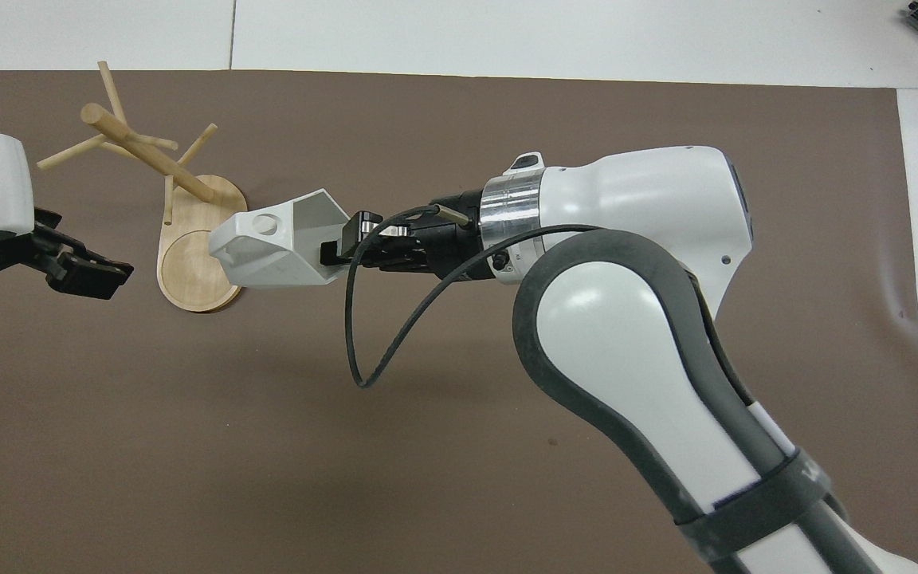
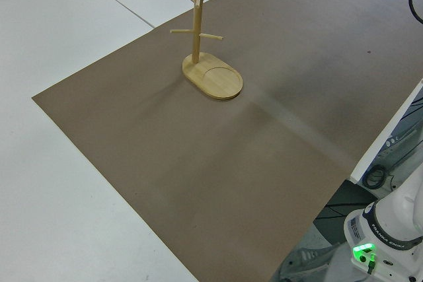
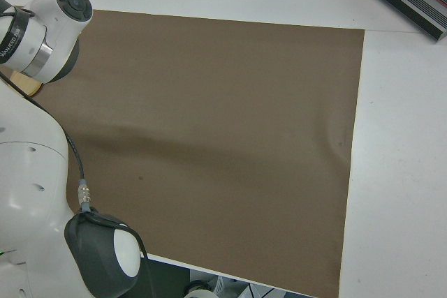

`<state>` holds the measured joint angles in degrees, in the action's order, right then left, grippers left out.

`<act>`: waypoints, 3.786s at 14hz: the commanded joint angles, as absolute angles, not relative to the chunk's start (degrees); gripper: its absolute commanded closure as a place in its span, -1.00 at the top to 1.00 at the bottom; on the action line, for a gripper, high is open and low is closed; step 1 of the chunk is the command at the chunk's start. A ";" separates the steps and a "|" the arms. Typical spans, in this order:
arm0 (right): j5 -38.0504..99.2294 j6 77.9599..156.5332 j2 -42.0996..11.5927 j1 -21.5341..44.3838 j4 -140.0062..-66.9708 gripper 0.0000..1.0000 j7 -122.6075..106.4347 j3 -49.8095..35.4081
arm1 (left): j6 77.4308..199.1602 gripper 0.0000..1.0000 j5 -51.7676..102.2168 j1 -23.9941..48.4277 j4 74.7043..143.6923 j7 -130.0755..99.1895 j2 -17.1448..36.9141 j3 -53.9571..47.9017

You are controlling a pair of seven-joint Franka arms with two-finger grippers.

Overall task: Hang cup on rack
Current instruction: 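Hold the cup near the rack while the left gripper reaches the cup, then close the left gripper on the cup held by the right gripper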

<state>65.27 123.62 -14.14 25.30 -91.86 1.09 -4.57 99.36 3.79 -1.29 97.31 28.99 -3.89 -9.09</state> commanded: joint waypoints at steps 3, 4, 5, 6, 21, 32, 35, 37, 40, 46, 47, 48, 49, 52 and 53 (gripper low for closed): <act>67.06 123.40 -13.54 24.96 -92.64 -1.00 1.41 -4.66 | 100.12 1.00 3.60 -0.62 100.72 21.45 -6.50 -8.61; 67.06 123.40 -13.54 24.96 -92.55 -1.00 1.41 -4.66 | 98.02 1.00 3.52 -0.62 101.33 21.36 -7.03 -8.61; 67.06 123.40 -13.62 24.96 -92.55 -1.00 1.41 -4.66 | 93.65 1.00 3.08 -0.96 100.90 21.01 -7.21 -8.35; 67.06 123.49 -13.62 24.96 -92.55 -1.00 1.41 -4.66 | 92.04 1.00 2.99 -1.31 100.55 18.57 -7.29 -8.35; 67.94 123.84 -13.54 25.05 -92.55 -1.00 1.41 -4.66 | 93.96 1.00 13.53 -0.79 96.07 -44.00 -3.43 -8.61; 67.94 124.54 -13.54 25.66 -92.64 -1.00 1.67 -4.66 | 94.56 1.00 21.97 0.18 92.55 -90.23 0.35 -9.05; 67.94 124.72 -13.62 25.75 -92.64 -1.00 1.85 -4.66 | 97.37 1.00 25.38 -0.70 92.72 -101.47 0.87 -9.05; 67.85 125.42 -13.54 25.93 -92.64 -1.00 1.93 -4.66 | 97.65 1.00 28.29 -1.84 93.34 -106.33 1.58 -8.96; 67.85 125.51 -13.62 25.93 -92.64 -1.00 1.85 -4.75 | 96.59 1.00 31.11 -0.97 94.75 -109.07 1.06 -9.05; 67.68 126.03 -13.62 26.37 -92.64 -1.00 1.93 -4.66 | 95.98 1.00 33.49 1.75 95.18 -108.90 0.97 -9.23; 67.59 126.04 -13.62 26.37 -92.64 -1.00 1.93 -4.66 | 96.06 1.00 33.49 2.28 95.27 -108.81 0.88 -9.23; 67.59 126.04 -13.62 26.37 -92.64 -1.00 1.85 -4.75 | 96.24 1.00 33.49 2.55 95.27 -108.72 0.88 -9.23; 67.59 126.04 -13.62 26.37 -92.64 -1.00 1.93 -4.75 | 96.33 1.00 33.57 2.55 95.19 -108.37 0.97 -9.32; 67.50 126.04 -13.62 26.37 -92.64 -1.00 1.93 -4.66 | 95.89 1.00 34.01 3.16 94.92 -108.54 0.88 -9.32; 67.50 126.04 -13.62 26.37 -92.64 -1.00 1.93 -4.66 | 95.89 1.00 34.01 3.34 94.92 -108.54 0.88 -9.32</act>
